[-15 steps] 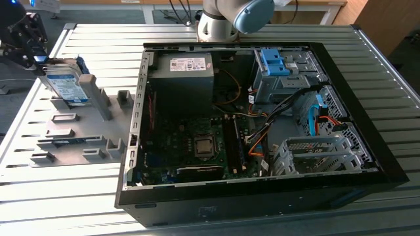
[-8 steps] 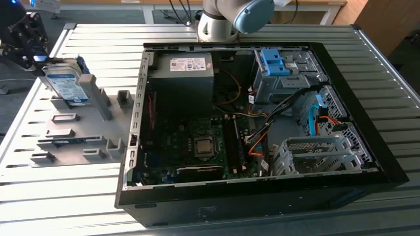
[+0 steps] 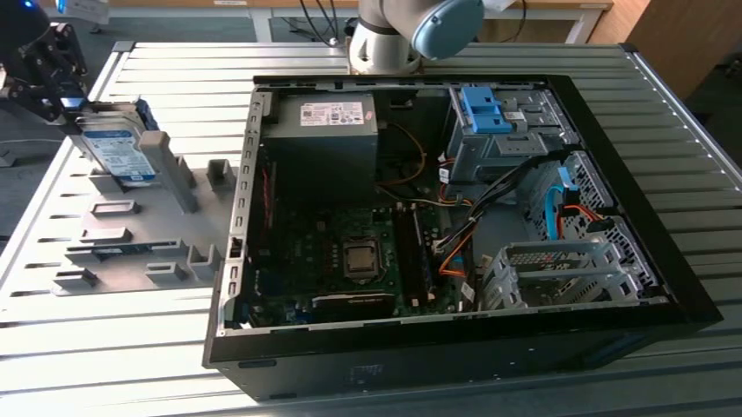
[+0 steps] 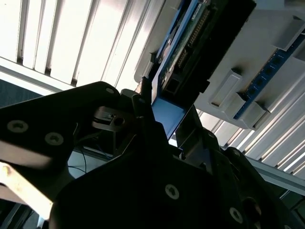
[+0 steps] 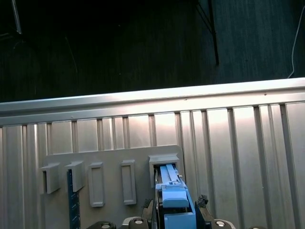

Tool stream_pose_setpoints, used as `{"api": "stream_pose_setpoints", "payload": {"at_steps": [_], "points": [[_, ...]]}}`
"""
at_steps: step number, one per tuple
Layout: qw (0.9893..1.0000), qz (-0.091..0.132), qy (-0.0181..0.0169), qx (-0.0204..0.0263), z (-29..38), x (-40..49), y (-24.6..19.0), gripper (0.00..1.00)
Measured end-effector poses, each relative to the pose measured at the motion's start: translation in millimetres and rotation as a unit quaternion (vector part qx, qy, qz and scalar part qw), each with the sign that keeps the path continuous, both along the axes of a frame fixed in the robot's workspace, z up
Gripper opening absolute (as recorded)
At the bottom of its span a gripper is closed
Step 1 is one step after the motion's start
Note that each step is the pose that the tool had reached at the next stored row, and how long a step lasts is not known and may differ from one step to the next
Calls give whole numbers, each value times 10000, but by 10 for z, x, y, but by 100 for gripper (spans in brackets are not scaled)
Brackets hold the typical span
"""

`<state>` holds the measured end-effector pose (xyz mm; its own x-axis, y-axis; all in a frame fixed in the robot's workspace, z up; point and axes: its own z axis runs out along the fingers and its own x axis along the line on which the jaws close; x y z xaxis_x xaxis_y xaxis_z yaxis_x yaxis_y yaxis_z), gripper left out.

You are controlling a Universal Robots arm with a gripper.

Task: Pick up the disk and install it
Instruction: 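Pick up the disk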

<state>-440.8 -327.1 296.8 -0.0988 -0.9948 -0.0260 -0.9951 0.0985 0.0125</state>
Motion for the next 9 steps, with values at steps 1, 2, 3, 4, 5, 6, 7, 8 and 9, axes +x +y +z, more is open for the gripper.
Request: {"api": "stream_pose_setpoints", "payload": {"at_steps": [1, 2, 3, 4, 5, 6, 7, 8, 9], "points": [[10000, 0, 0, 0, -7, -1, 0, 46], [10000, 0, 0, 0, -15, -2, 1, 46], [10000, 0, 1, 0, -23, -3, 1, 46], [10000, -1, 1, 0, -31, -5, 2, 46], [10000, 0, 1, -1, -39, -6, 1, 46], [10000, 0, 0, 0, -45, -6, 1, 46], [10000, 0, 1, -1, -48, -6, 1, 46], [10000, 0, 2, -1, -48, -6, 1, 46], [10000, 0, 2, -1, -48, -6, 1, 46]]}}
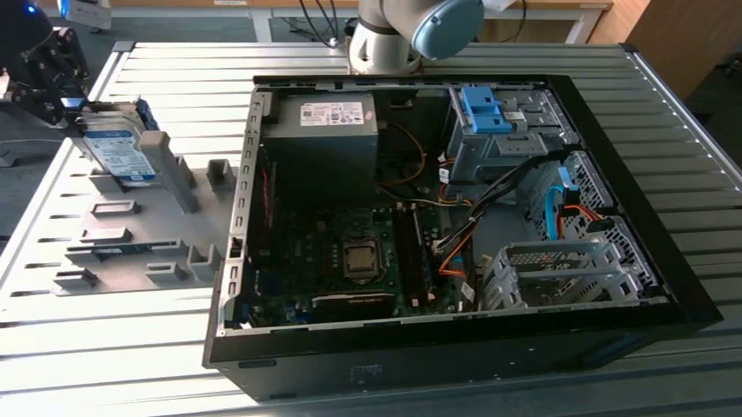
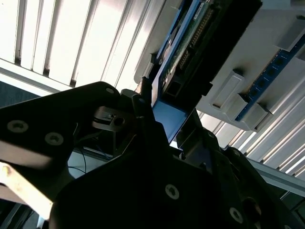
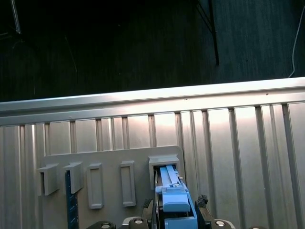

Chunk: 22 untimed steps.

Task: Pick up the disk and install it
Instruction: 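Pick up the disk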

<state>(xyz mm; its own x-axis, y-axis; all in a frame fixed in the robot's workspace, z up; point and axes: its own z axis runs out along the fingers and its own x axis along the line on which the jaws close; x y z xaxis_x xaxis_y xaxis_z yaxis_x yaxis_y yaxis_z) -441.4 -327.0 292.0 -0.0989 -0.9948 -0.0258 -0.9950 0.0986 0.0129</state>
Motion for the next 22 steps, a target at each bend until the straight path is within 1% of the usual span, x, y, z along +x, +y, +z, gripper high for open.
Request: {"api": "stream_pose_setpoints", "payload": {"at_steps": [4, 5, 14, 18, 22], "points": [[10000, 0, -1, 0, -2, 0, 0, 45], [10000, 0, -1, 0, -2, 0, 0, 38], [10000, 5, -1, 0, -4, 0, 0, 38], [9998, 194, -2, 1, -5, 0, 0, 38], [9998, 221, -1, 1, -5, 0, -1, 38]]}}
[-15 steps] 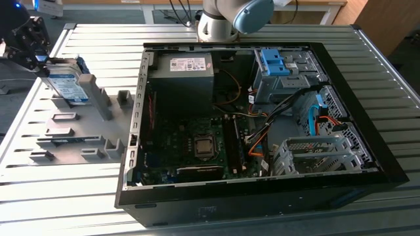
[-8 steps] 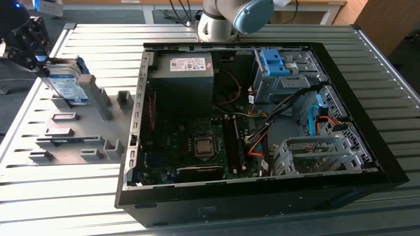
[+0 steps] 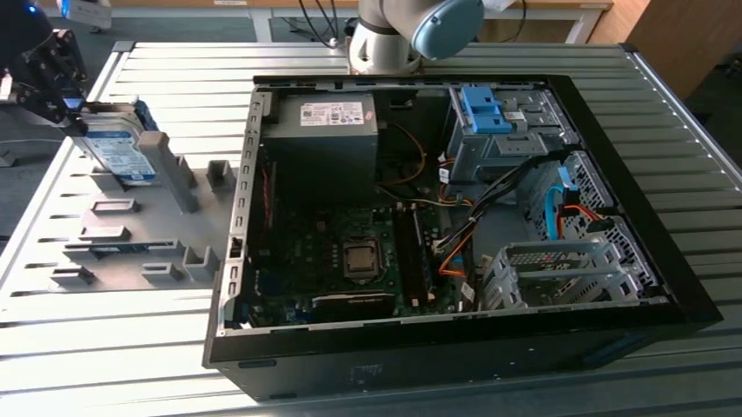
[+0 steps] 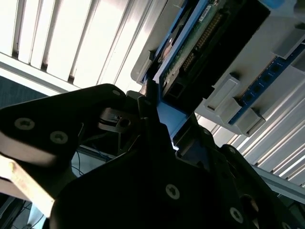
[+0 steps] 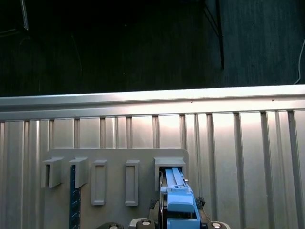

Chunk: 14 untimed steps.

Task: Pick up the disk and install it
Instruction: 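Pick up the disk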

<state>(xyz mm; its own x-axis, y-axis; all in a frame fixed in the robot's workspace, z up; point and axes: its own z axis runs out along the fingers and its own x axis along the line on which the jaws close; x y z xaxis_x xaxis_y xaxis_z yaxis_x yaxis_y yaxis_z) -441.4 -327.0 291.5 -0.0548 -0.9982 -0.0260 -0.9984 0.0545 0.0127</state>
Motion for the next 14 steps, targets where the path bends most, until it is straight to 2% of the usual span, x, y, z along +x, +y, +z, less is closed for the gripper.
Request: {"api": "stream_pose_setpoints", "payload": {"at_steps": [10, 14], "points": [[9995, 326, 0, 0, 0, 0, 0, 38], [9994, 353, 0, 0, 0, 0, 0, 38]]}}
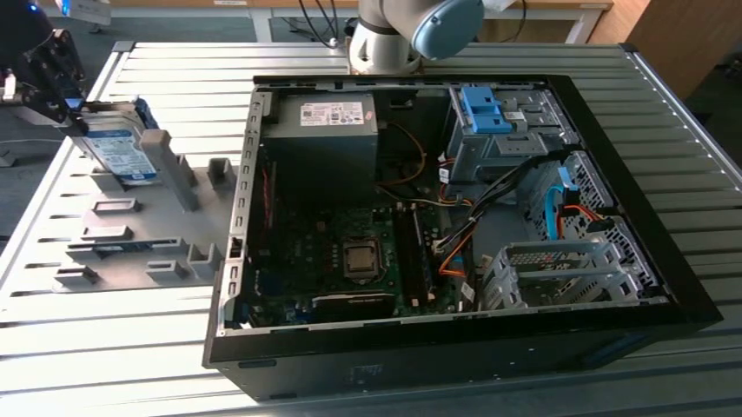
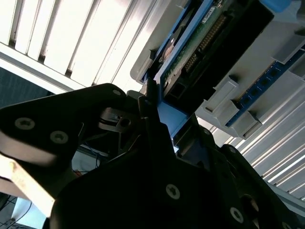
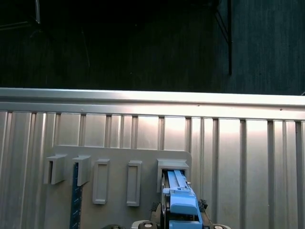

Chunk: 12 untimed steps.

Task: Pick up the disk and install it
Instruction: 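Pick up the disk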

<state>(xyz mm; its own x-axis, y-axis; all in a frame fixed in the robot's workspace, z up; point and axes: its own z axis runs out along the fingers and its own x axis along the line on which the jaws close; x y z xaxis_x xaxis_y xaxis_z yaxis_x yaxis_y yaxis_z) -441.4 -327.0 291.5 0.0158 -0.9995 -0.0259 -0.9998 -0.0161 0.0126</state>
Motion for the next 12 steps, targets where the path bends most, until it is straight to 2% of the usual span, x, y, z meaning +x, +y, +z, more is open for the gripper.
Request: {"api": "stream_pose_setpoints", "payload": {"at_steps": [2, 5, 12], "points": [[10000, -12, 0, 0, 0, 0, 0, 38], [9999, -170, 1, -1, -1, 0, 0, 38], [9998, -177, 0, -1, -2, 0, 0, 38]]}}
